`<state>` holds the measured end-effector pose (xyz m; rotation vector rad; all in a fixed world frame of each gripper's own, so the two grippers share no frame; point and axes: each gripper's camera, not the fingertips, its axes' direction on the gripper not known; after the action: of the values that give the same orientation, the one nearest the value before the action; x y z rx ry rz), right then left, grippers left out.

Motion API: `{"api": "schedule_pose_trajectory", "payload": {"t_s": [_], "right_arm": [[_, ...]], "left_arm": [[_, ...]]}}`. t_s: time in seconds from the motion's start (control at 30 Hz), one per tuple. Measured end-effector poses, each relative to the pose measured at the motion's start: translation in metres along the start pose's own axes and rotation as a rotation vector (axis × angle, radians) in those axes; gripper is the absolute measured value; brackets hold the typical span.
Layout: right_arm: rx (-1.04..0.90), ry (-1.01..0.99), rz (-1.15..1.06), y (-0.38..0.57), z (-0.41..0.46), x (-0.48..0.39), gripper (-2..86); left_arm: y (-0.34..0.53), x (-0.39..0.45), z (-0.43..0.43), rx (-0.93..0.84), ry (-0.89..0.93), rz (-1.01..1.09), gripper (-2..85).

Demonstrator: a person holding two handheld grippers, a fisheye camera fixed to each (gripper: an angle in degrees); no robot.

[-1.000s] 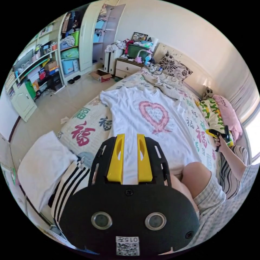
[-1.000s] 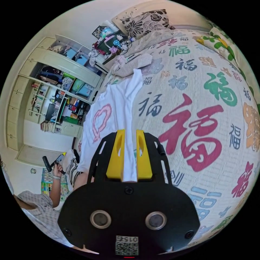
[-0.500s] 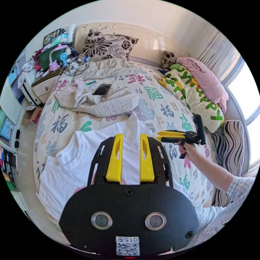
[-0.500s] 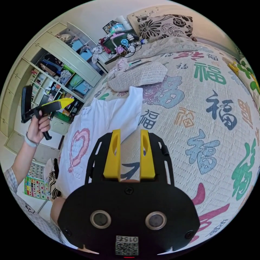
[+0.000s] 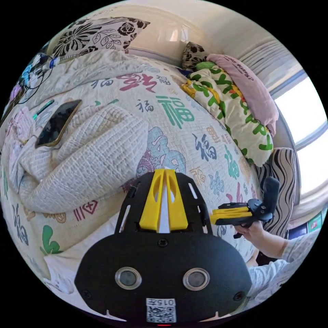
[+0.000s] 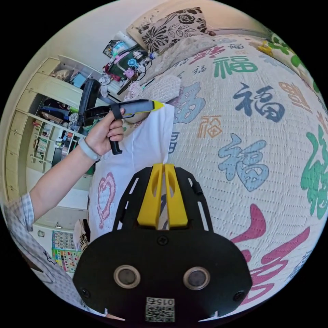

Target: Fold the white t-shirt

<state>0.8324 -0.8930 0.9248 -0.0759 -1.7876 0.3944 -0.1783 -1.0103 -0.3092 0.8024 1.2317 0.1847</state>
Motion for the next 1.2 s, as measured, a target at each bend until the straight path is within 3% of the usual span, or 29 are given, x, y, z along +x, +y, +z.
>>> {"api": "schedule_pose_trajectory", "payload": {"t_s": [0.1,0.2,0.37,0.43,0.53,0.77,0.9,0.93,1.07,1.13,1.2], "right_arm": [[0.033,0.017,-0.004,0.001,0.000,-0.010,-0.3],[0.081,0.049,-0.099,0.000,-0.008,-0.037,0.0],[-0.008,0.087,-0.409,0.015,-0.002,-0.112,0.9],[-0.147,0.122,-0.530,0.032,0.028,-0.140,2.1],[-0.347,0.156,-0.535,0.049,0.062,-0.150,4.8],[-0.280,0.216,-0.502,0.036,0.058,-0.148,9.9],[-0.375,0.317,-0.567,0.023,0.101,-0.152,11.0],[-0.382,0.396,-0.563,0.022,0.110,-0.151,8.2],[-0.187,0.480,-0.454,0.009,0.085,-0.139,3.2],[-0.058,0.315,-0.156,-0.006,0.053,-0.094,3.0],[0.011,0.128,0.094,-0.008,0.038,-0.046,3.2]], "left_arm": [[0.007,-0.023,-0.012,0.039,0.084,0.046,-0.7],[0.038,-0.044,-0.053,0.238,0.206,0.066,-0.7],[0.138,-0.070,-0.126,0.417,0.117,0.092,-0.1],[0.193,-0.091,-0.141,0.390,0.012,-0.031,1.5],[0.250,-0.122,-0.150,0.307,-0.013,-0.258,6.9],[0.273,-0.140,-0.157,0.287,0.081,-0.334,11.1],[0.253,-0.148,-0.125,0.170,0.224,-0.313,5.1],[0.245,-0.148,-0.125,0.193,0.287,-0.297,1.3],[0.205,-0.144,-0.125,0.276,0.487,-0.268,0.7],[0.175,-0.139,-0.113,0.321,0.550,-0.276,4.2],[0.158,-0.133,-0.094,0.255,0.498,-0.280,10.5]]}}
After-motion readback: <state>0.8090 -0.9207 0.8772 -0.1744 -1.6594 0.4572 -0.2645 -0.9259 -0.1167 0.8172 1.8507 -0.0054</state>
